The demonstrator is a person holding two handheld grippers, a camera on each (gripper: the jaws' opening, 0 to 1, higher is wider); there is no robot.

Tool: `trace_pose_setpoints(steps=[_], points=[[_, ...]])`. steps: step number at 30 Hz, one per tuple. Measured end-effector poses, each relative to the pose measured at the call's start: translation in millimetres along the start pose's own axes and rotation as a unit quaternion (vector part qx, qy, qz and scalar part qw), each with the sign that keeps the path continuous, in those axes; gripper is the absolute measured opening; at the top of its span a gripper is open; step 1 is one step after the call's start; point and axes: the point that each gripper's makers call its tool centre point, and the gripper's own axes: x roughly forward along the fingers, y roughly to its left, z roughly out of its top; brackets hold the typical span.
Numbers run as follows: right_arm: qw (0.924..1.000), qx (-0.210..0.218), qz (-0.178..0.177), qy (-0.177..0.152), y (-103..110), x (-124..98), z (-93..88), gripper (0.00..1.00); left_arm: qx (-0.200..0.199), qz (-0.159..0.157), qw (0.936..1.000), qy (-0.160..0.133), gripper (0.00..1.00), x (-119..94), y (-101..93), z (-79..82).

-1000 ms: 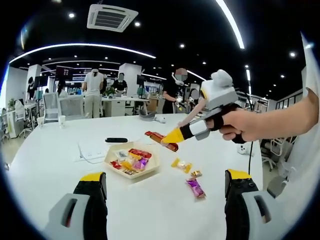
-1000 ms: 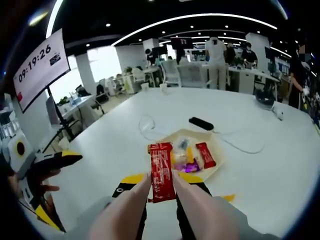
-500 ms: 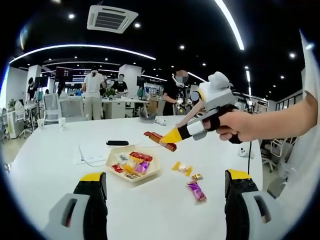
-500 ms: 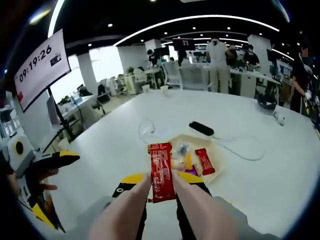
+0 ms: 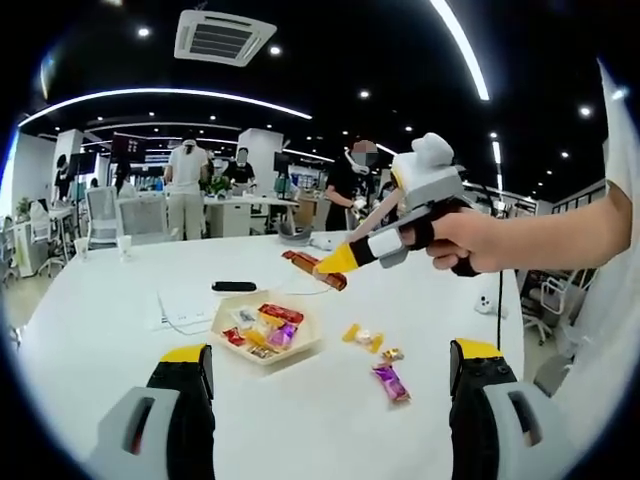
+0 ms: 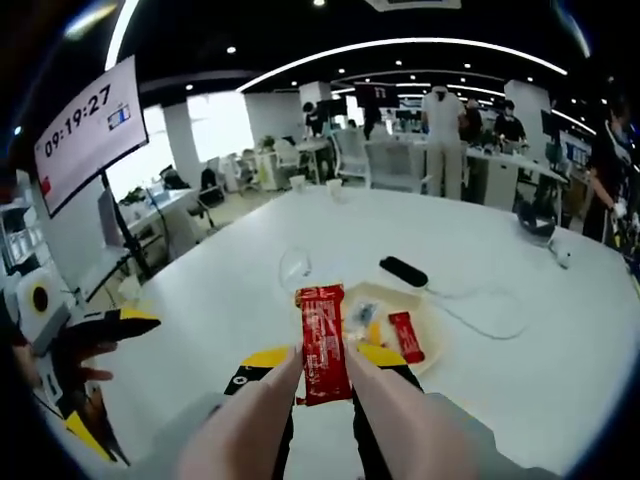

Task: Place the target food into the container with the food tongs after gripping and lifting it, then release it inside without dropping or visibly crushing the food.

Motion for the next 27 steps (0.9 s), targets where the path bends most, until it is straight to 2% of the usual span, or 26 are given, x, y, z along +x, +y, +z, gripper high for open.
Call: trace_pose_setpoints(steps=[8, 17, 27], points=[[1.0, -0.001, -0.001, 0.0, -3, -3, 4.0, 0.21, -0.006, 0.012, 0.9999, -0.005, 0.99, -9, 9.4, 4.2], [0.9999, -0.006, -0.002, -0.009, -14, 2, 14.0, 0.21, -0.002, 0.01, 0.9999, -0.004, 0.99, -3, 4.8, 4.9], [1.0, -0.006, 0.003, -0.004, -12, 3, 15.0, 0.21, -0.006, 0.015, 0.9999, -0.002, 0.99, -7, 6.2, 2.1]])
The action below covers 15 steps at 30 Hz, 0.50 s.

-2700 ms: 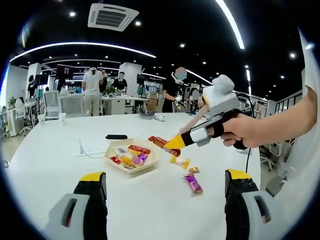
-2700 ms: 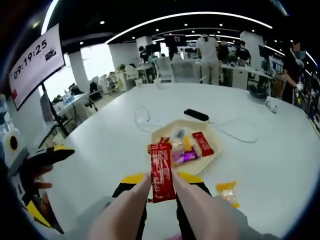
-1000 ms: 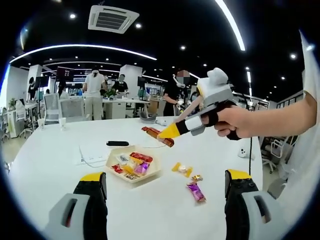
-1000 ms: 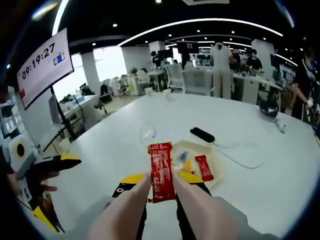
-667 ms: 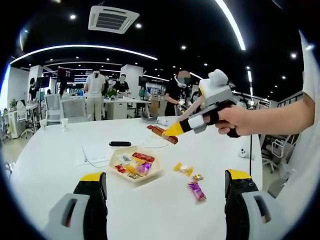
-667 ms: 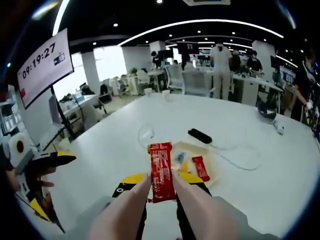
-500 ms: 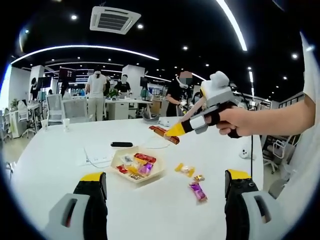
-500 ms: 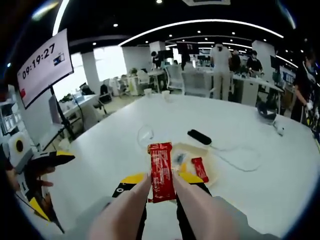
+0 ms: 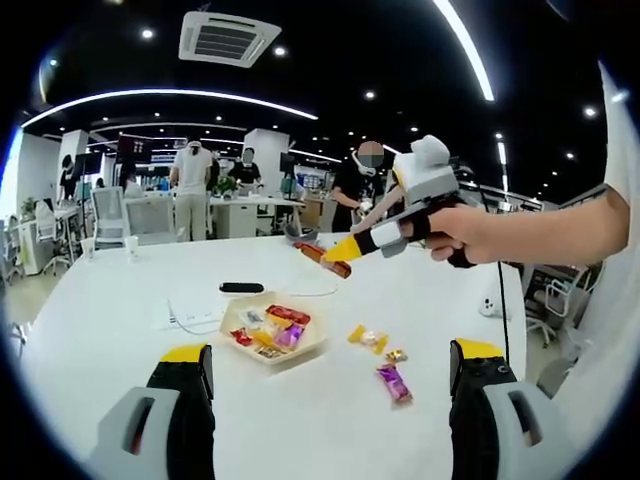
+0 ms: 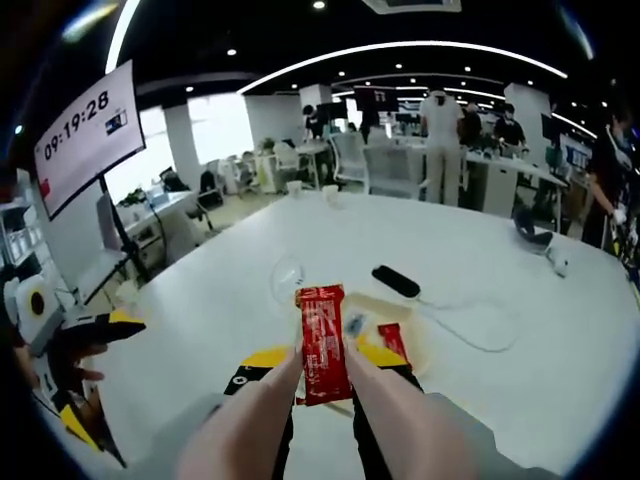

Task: Place the target food into the container with the food tongs after gripping and lifting it, then release it inside without dropping or visibly crushing the food.

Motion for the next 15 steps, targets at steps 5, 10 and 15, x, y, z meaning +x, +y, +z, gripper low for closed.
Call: trace_pose_setpoints(steps=[5, 10, 15], points=[[0.9999, -0.014, 0.005, 0.008, 3, 5, -1.5, 0.21, -0.003, 0.008, 1.0, 0.002, 0.99, -5, 0.4, -5.5], [0.9998, -0.016, 0.007, 0.006, 0, 9, 3.4, 0.21, -0.011, 0.008, 0.9999, 0.006, 0.99, -5, -1.4, -11.0], [0.9998, -0.018, 0.009, 0.007, -4, 12, 7.8, 0.21, -0.004, 0.004, 0.9999, 0.011, 0.99, -5, -0.6, -11.1]])
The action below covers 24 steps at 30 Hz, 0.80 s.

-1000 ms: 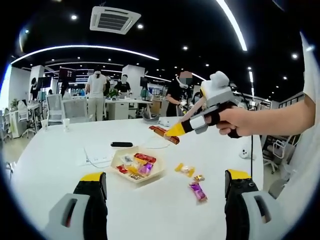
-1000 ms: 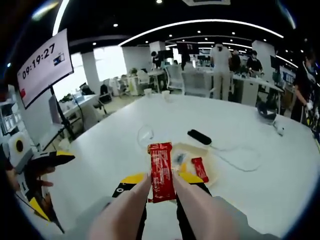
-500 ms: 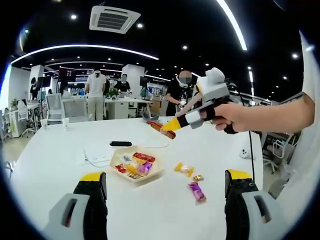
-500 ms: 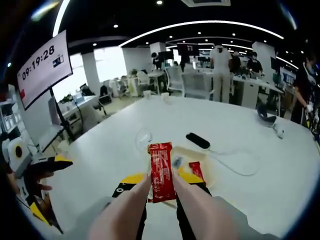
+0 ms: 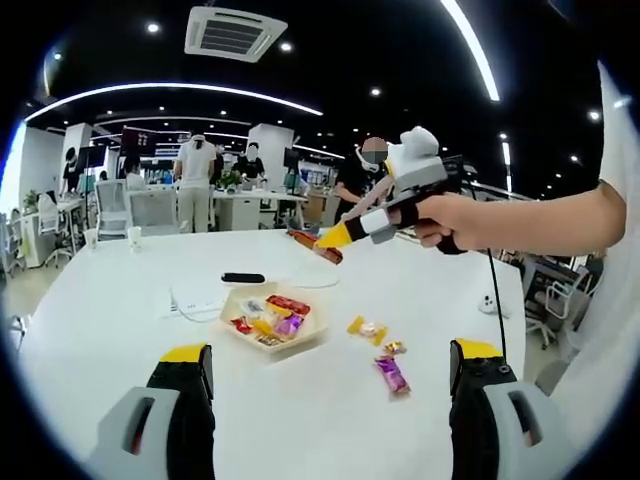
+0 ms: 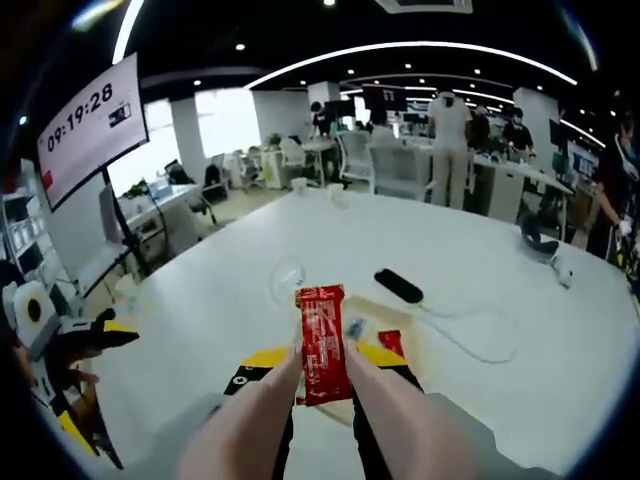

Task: Place the target food into the container with the food tongs after gripping and lifting it, then release it inside without dropping or visibly crushing the food.

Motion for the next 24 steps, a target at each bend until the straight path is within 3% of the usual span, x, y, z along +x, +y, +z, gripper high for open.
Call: trace_pose_setpoints(steps=[5, 13, 24], points=[[1.0, -0.002, 0.004, 0.005, 0, 1, 1.4, 0.21, -0.004, 0.002, 1.0, -0.005, 0.99, -1, 2.6, 3.5], [0.9995, -0.028, 0.005, 0.015, -13, 2, 11.1, 0.21, -0.002, -0.016, 0.9998, 0.008, 0.99, -3, -11.9, -5.3], [0.9982, -0.046, 0.007, 0.038, -26, 4, 12.6, 0.21, -0.006, -0.007, 1.0, 0.0, 0.99, -8, -10.1, -2.7]])
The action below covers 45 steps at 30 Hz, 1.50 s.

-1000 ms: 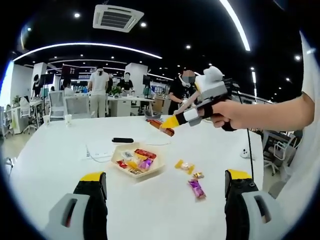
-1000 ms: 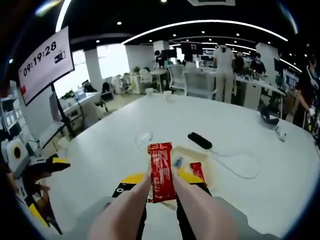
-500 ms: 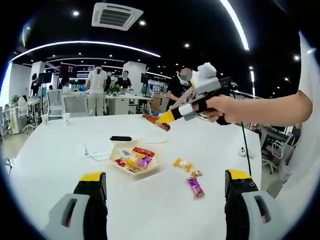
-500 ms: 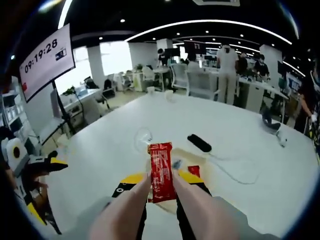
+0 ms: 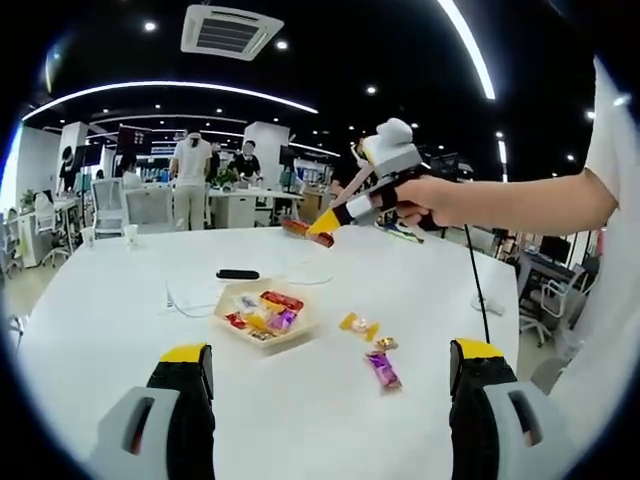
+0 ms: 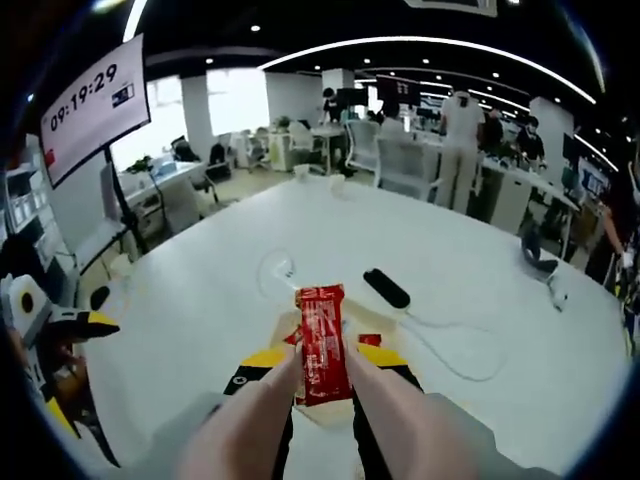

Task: Place the target food into the container with the food tongs after gripping and lifting it, then release it inside without dropping or visibly crushing the food.

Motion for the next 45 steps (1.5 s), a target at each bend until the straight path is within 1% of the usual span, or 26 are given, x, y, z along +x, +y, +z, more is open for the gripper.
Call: trace_pose_setpoints(steps=[6, 10, 13, 14, 18, 19, 24, 25, 27, 31, 34, 37, 40, 42, 45], points=[[0.9999, -0.013, 0.007, 0.008, 1, 1, 4.7, 0.21, 0.002, 0.001, 1.0, -0.003, 0.99, 2, 2.3, 4.4], [0.9996, -0.02, 0.009, 0.015, -9, 6, 7.5, 0.21, 0.003, 0.0, 1.0, -0.005, 0.99, 4, 3.3, 7.8], [0.998, -0.058, 0.004, 0.026, -11, 5, 7.3, 0.21, 0.003, -0.002, 1.0, -0.009, 0.99, 7, 3.8, 11.6], [0.9979, -0.059, 0.006, 0.026, -10, 5, 7.3, 0.21, 0.002, -0.001, 1.0, -0.009, 0.99, 7, 4.1, 12.0], [0.9978, -0.056, 0.017, 0.033, -6, 9, 1.8, 0.21, 0.005, -0.005, 0.9999, -0.008, 0.99, 12, 5.7, 13.5], [0.9976, -0.056, 0.018, 0.036, -4, 7, -0.7, 0.21, 0.006, -0.005, 0.9999, -0.007, 0.99, 13, 7.0, 14.1], [0.9977, -0.05, 0.025, 0.038, -1, 10, -4.1, 0.21, 0.003, 0.001, 0.9999, -0.017, 0.99, 12, 11.2, 19.3], [0.9984, -0.042, 0.023, 0.03, -1, 10, -1.5, 0.21, 0.003, 0.003, 0.9998, -0.017, 0.99, 12, 12.6, 18.8], [0.9985, -0.04, 0.023, 0.031, -2, 11, 0.0, 0.21, 0.006, 0.006, 0.9998, -0.016, 0.99, 12, 13.3, 18.2], [0.9988, -0.038, 0.02, 0.024, -8, 9, 9.4, 0.21, 0.004, 0.008, 0.9997, -0.021, 0.99, 12, 12.0, 20.3], [0.9988, -0.043, 0.013, 0.016, -14, 11, 14.3, 0.21, 0.002, 0.007, 0.9998, -0.019, 0.99, 15, 10.8, 18.2], [0.9993, -0.032, 0.011, 0.013, -21, 10, 19.9, 0.21, 0.0, 0.006, 0.9999, -0.015, 0.99, 16, 12.7, 16.2], [0.9993, -0.034, 0.009, 0.016, -28, 14, 22.0, 0.21, 0.0, 0.006, 0.9999, -0.014, 0.99, 16, 15.2, 15.5], [0.9992, -0.034, 0.01, 0.019, -28, 15, 21.6, 0.21, 0.001, 0.009, 0.9999, -0.013, 0.99, 16, 17.5, 14.6], [0.9993, -0.03, 0.008, 0.02, -36, 17, 24.8, 0.21, -0.003, 0.01, 0.9998, -0.015, 0.99, 16, 18.5, 15.1]])
